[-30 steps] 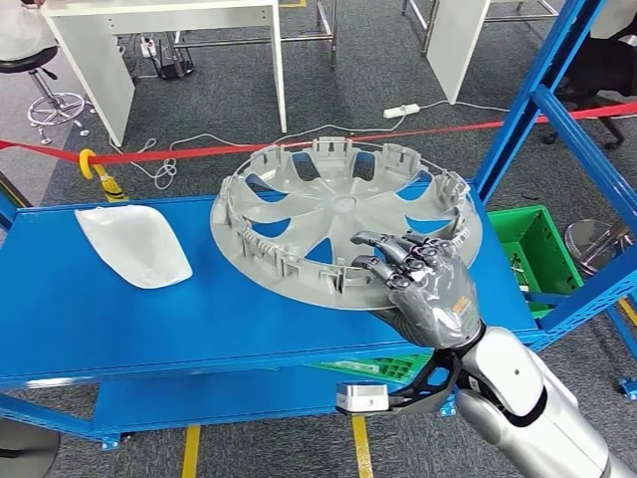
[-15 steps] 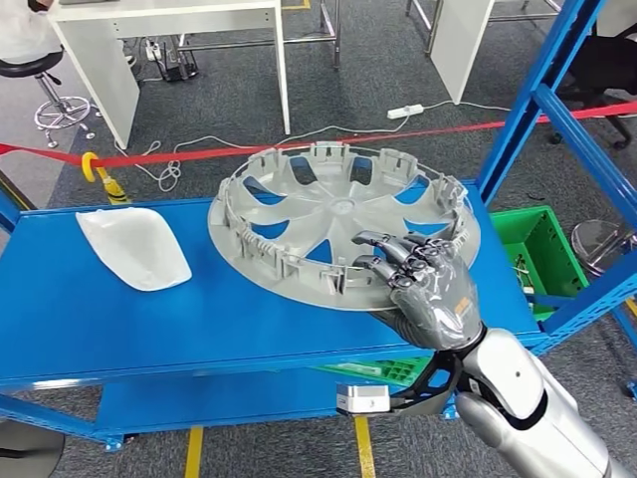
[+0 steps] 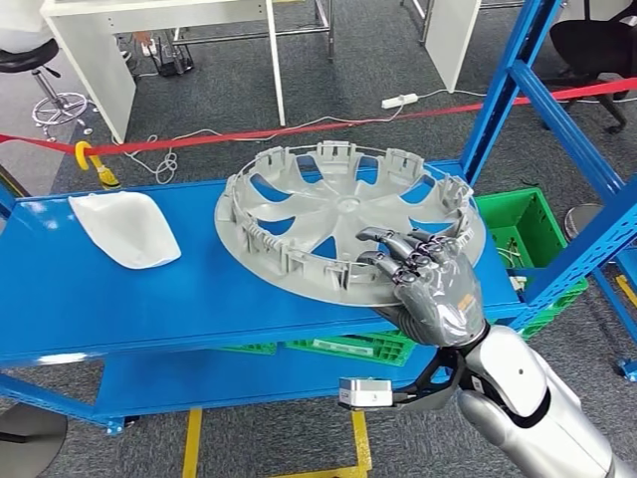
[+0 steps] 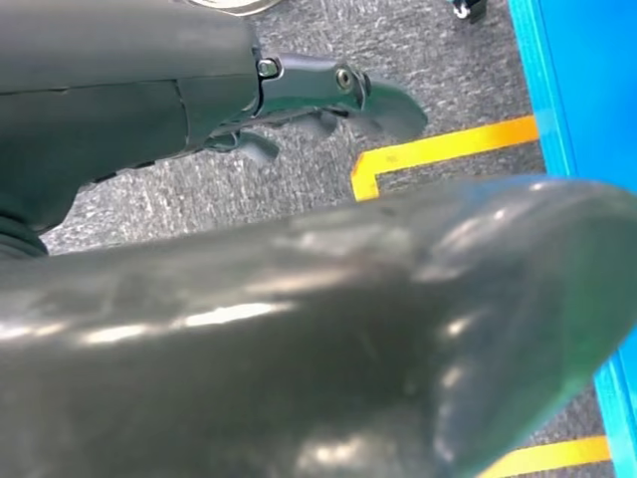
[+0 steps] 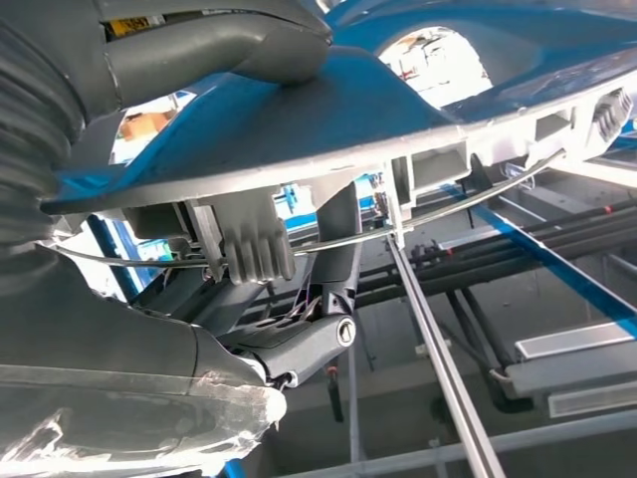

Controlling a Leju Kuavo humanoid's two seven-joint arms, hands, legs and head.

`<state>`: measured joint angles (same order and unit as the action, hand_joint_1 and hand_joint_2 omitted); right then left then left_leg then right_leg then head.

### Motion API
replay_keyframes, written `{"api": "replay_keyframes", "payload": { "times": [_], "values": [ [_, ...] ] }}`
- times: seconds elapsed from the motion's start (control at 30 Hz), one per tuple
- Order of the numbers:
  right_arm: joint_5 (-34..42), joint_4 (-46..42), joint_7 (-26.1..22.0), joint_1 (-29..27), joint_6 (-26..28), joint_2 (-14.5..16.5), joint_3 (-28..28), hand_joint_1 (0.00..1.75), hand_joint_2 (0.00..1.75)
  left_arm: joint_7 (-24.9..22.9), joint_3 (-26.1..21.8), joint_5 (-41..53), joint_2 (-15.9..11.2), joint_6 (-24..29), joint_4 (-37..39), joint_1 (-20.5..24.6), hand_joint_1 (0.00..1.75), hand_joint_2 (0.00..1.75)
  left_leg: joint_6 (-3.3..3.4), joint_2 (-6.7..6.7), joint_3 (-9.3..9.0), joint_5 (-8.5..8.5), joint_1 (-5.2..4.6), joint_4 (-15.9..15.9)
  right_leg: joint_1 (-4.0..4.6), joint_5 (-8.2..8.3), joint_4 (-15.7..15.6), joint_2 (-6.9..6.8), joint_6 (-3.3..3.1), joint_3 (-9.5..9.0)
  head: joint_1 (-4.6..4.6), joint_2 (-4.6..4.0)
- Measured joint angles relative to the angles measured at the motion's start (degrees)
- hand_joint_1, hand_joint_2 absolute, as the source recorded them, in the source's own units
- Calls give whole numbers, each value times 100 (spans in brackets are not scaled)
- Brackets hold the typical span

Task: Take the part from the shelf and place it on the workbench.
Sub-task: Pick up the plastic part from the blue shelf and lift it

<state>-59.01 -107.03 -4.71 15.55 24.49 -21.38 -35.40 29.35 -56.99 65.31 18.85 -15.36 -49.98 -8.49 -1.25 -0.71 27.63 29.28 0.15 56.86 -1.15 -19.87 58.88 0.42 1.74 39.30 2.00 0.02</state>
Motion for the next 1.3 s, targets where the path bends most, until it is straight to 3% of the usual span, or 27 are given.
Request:
{"api": "replay_keyframes", "payload": {
  "times": [0.1, 0.13, 0.17, 0.2, 0.27, 0.3, 0.33, 0.37, 0.4, 0.43, 0.5, 0.57, 0.63, 0.67, 0.7, 0.77, 0.8, 0.83, 0.87, 0.93, 1.0, 1.03, 1.07, 1.13, 1.17, 1.2, 1.3],
  "values": [
    [9, -16, -2, 1, -1, -1, 9, 175, 175, 3, -9, -1, 6, 2, -8, 9, 0, 0, 87, -1, 42, -93, -29, -97, -18, 153, -90, -1, 115, -1, -16, 0],
    [13, -19, -4, -1, -2, -4, 11, 175, 175, 3, -16, -1, 7, 3, -10, 10, 0, 0, 131, 7, 86, -153, -25, -105, -22, 114, -83, -3, 145, 31, -16, 0],
    [17, -20, -4, -4, -2, -7, 14, 175, 175, 4, -22, 0, 8, 5, -13, 10, 0, 0, 178, 17, 137, -223, -17, -119, -23, -31, 10, -4, 167, 85, -12, 0],
    [24, -21, -7, -6, -3, -10, 16, 175, 175, 5, -27, 3, 14, 8, -13, 10, 0, 0, 212, 25, 201, -295, -7, -130, -22, -278, 232, -6, 181, 167, -7, 0],
    [39, -23, -11, -12, -3, -12, 19, 175, 175, 7, -33, 10, 28, 19, -14, 9, 0, 0, 246, 32, 345, -416, -16, -126, -10, -863, 979, -9, 197, 343, 2, 0],
    [43, -24, -13, -21, -2, -13, 20, 175, 175, 8, -36, 15, 36, 25, -14, 9, 0, 0, 249, 32, 421, -476, -23, -123, -4, -1025, 1332, -8, 203, 384, 2, 0],
    [47, -24, -13, -32, 0, -13, 20, 175, 175, 9, -42, 19, 39, 31, -14, 9, 0, 0, 248, 33, 499, -536, -29, -118, 2, -1061, 1537, -8, 201, 351, 1, 0],
    [48, -24, -15, -42, 2, -13, 21, 175, 175, 11, -51, 24, 40, 34, -14, 9, 0, 0, 242, 33, 571, -592, -34, -114, 6, -987, 1532, -8, 193, 217, 1, 0],
    [49, -26, -22, -48, 5, -13, 23, 175, 175, 15, -61, 32, 43, 37, -14, 10, 0, 0, 230, 33, 637, -644, -37, -109, 11, -858, 1301, -9, 178, -29, 0, 0],
    [50, -32, -33, -49, 8, -12, 27, 175, 175, 20, -72, 44, 46, 38, -14, 12, 0, 0, 213, 32, 689, -692, -38, -100, 17, -790, 903, -9, 158, -346, 1, 0],
    [58, -56, -57, -49, 15, -11, 39, 175, 175, 33, -91, 78, 55, 39, -15, 14, 0, 0, 161, 31, 760, -779, -50, -82, 40, -825, 118, -4, 121, -907, -5, 0],
    [87, -77, -66, -50, 17, -11, 53, 175, 175, 47, -114, 112, 62, 37, -16, 16, 0, 0, 98, 31, 797, -875, -50, -81, 69, -882, -153, 5, 78, -1051, 1, 0],
    [127, -81, -65, -48, 3, -11, 64, 175, 175, 59, -150, 137, 62, 32, -21, 16, 0, 0, 30, 23, 850, -903, -35, -68, 66, -788, -148, -3, 2, -947, 11, 0],
    [151, -81, -63, -47, -12, -11, 68, 175, 175, 63, -166, 148, 61, 28, -24, 15, 0, 0, -7, 21, 910, -784, -28, 27, 57, -726, -154, -13, -44, -899, 6, 0],
    [173, -81, -62, -47, -29, -11, 73, 175, 175, 70, -185, 160, 60, 23, -28, 16, 0, 0, -45, 19, 1001, -562, -21, 240, 43, -656, -164, -22, -83, -828, -1, 0],
    [214, -81, -63, -53, -60, -11, 79, 175, 175, 86, -217, 194, 60, 11, -31, 28, 0, 0, -107, 23, 1240, 9, 0, 974, 36, -522, -163, -31, -120, -677, -13, 0],
    [226, -81, -67, -60, -71, -11, 80, 175, 175, 93, -231, 212, 60, 6, -31, 35, 0, 0, -129, 24, 1329, 193, 10, 1341, 36, -457, -162, -33, -116, -590, -13, 0],
    [233, -81, -70, -66, -80, -11, 80, 175, 175, 98, -244, 227, 60, 3, -31, 42, 0, 0, -143, 24, 1345, 246, 18, 1573, 35, -391, -160, -36, -106, -504, -13, 0],
    [241, -81, -74, -71, -86, -11, 81, 175, 175, 100, -255, 241, 60, 2, -32, 48, 0, 0, -152, 25, 1266, 180, 27, 1617, 32, -324, -159, -39, -92, -420, -12, 0],
    [255, -83, -83, -74, -97, -11, 83, 175, 175, 103, -273, 276, 60, 1, -40, 60, 0, 0, -158, 26, 800, -100, 43, 1121, 19, -189, -157, -39, -53, -261, -12, 0],
    [267, -104, -90, -77, -105, -11, 98, 175, 175, 110, -279, 309, 62, -1, -50, 88, 0, 0, -128, 14, 195, -145, 45, 290, 21, -61, -153, -38, 11, -144, -12, 0],
    [272, -118, -94, -77, -109, -11, 108, 175, 175, 115, -283, 322, 63, -1, -53, 102, 0, 0, -93, 4, 24, -105, 38, 6, 24, 8, -162, -39, 47, -111, -13, 0],
    [275, -132, -99, -79, -113, -11, 115, 175, 175, 121, -289, 329, 64, -2, -55, 112, 0, 0, -45, -7, -39, -71, 23, -142, 25, 79, -182, -42, 83, -90, -16, 0],
    [284, -142, -107, -85, -122, -11, 118, 175, 175, 131, -307, 338, 66, -3, -57, 111, 0, 0, 66, -3, 44, -144, 13, -168, 9, 167, -218, -39, 151, -62, -23, 0],
    [290, -143, -108, -88, -133, -11, 117, 175, 175, 134, -315, 344, 67, -3, -57, 111, 0, 0, 119, 7, 91, -200, 14, -165, 2, 82, -163, -37, 178, -20, -22, 0],
    [297, -144, -108, -90, -149, -11, 118, 175, 175, 135, -320, 352, 68, -3, -57, 111, 0, 0, 165, 17, 145, -265, 19, -172, 1, -112, 11, -36, 199, 49, -18, 0],
    [322, -144, -107, -90, -204, -11, 118, 175, 175, 136, -328, 379, 70, -3, -57, 119, 0, 0, 231, 25, 376, -462, 4, -168, 14, -935, 1153, -38, 224, 350, -13, 0]
  ]
}}
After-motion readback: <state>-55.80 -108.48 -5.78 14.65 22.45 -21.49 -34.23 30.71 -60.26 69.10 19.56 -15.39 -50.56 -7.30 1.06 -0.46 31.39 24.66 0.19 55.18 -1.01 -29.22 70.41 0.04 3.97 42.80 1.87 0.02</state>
